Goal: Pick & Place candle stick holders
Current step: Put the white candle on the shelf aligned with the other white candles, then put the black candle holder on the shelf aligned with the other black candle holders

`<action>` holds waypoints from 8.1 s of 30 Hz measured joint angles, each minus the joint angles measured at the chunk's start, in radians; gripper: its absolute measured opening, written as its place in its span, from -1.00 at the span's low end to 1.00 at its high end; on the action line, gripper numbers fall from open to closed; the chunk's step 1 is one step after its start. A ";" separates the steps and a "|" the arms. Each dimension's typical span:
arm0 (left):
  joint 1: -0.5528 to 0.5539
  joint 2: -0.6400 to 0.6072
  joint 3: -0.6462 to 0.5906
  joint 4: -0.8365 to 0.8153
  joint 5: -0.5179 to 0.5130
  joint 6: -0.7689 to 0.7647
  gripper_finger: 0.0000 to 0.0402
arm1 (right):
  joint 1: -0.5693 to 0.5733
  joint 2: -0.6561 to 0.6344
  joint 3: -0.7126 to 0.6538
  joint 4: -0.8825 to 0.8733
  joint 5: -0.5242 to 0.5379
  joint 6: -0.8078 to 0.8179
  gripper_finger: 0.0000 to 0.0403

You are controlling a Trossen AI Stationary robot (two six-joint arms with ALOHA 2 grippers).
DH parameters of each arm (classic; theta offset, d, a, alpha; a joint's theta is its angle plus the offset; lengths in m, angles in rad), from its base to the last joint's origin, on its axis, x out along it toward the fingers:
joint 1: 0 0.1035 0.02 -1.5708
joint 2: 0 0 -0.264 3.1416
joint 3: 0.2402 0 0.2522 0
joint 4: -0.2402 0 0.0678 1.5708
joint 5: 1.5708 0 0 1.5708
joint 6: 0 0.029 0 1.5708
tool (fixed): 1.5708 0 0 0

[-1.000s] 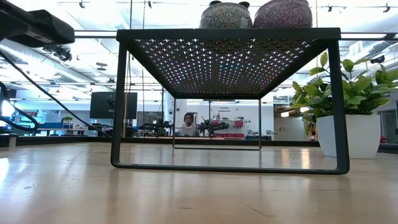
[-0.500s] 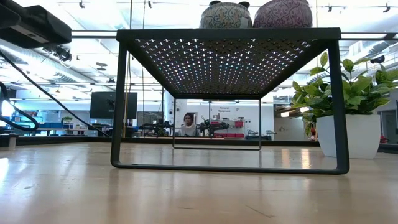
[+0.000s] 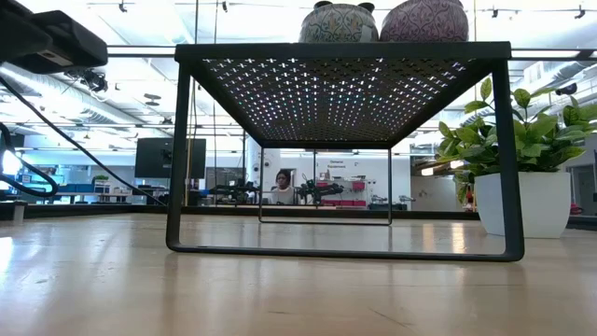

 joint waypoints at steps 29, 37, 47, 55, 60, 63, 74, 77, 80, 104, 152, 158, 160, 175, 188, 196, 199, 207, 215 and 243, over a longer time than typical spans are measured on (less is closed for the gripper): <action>0.001 0.033 -0.003 0.021 -0.054 0.008 -0.35 | 0.000 0.000 0.000 0.008 0.000 0.000 -0.57; 0.002 0.039 -0.002 0.021 -0.056 0.006 -0.35 | 0.000 0.000 0.000 0.012 0.000 -0.001 -0.57; 0.002 0.043 -0.002 0.024 -0.055 0.009 -0.35 | 0.000 0.000 0.000 0.013 0.000 -0.001 -0.57; 0.002 0.043 -0.002 0.024 -0.055 0.011 -0.48 | 0.000 0.000 0.000 0.013 0.000 -0.001 -0.57; 0.002 0.043 -0.002 0.024 -0.055 0.011 -0.66 | 0.000 0.000 0.000 0.013 0.000 -0.001 -0.57; 0.002 0.043 -0.002 0.024 -0.055 0.011 -0.76 | 0.000 0.000 0.000 0.013 0.000 -0.001 -0.57; 0.002 0.043 -0.002 0.024 -0.055 0.010 -0.97 | 0.000 0.000 0.000 0.013 0.000 -0.001 -0.57; 0.002 0.043 -0.002 0.024 -0.055 0.010 -0.98 | 0.000 0.000 0.000 0.013 0.000 -0.001 -0.57; 0.002 0.043 -0.002 0.024 -0.052 0.010 -0.98 | 0.000 0.000 0.000 0.013 0.000 -0.001 -0.57; 0.004 0.038 0.239 -0.242 -0.081 0.051 -1.00 | 0.000 0.000 0.000 0.013 0.000 -0.001 -0.57; 0.456 0.037 0.545 -0.409 -0.008 0.359 -1.00 | 0.000 0.000 0.000 0.014 -0.008 -0.016 -0.57; 0.456 0.037 0.545 -0.409 -0.010 0.359 -1.00 | 0.000 0.000 0.000 0.014 -0.008 -0.017 -0.57; 0.456 0.037 0.545 -0.406 -0.011 0.350 -1.00 | 0.000 0.000 0.000 0.014 -0.008 -0.017 -0.57; 0.456 0.037 0.545 -0.398 -0.003 0.334 -0.89 | 0.000 0.000 0.000 0.014 -0.008 -0.020 -0.57; 0.456 0.037 0.545 -0.395 -0.062 0.332 -0.66 | 0.000 0.000 0.000 0.014 -0.008 -0.020 -0.57; 0.454 0.032 0.546 -0.413 0.019 0.348 -0.39 | 0.000 0.000 0.000 0.014 -0.008 -0.022 -0.57; 0.454 0.023 0.570 -0.469 0.037 0.343 -0.33 | 0.000 0.000 0.000 0.014 -0.008 -0.022 -0.57; 0.395 0.015 0.762 -0.606 -0.037 0.312 -0.29 | 0.000 0.000 0.000 0.015 -0.008 -0.020 -0.57; 0.238 -0.018 0.848 -0.686 -0.118 0.208 -0.29 | 0.001 0.000 0.000 0.019 -0.011 -0.018 -0.57; -0.460 -0.183 0.427 -0.686 -0.665 -0.586 -0.29 | 0.001 0.000 0.000 0.031 -0.009 -0.015 -0.57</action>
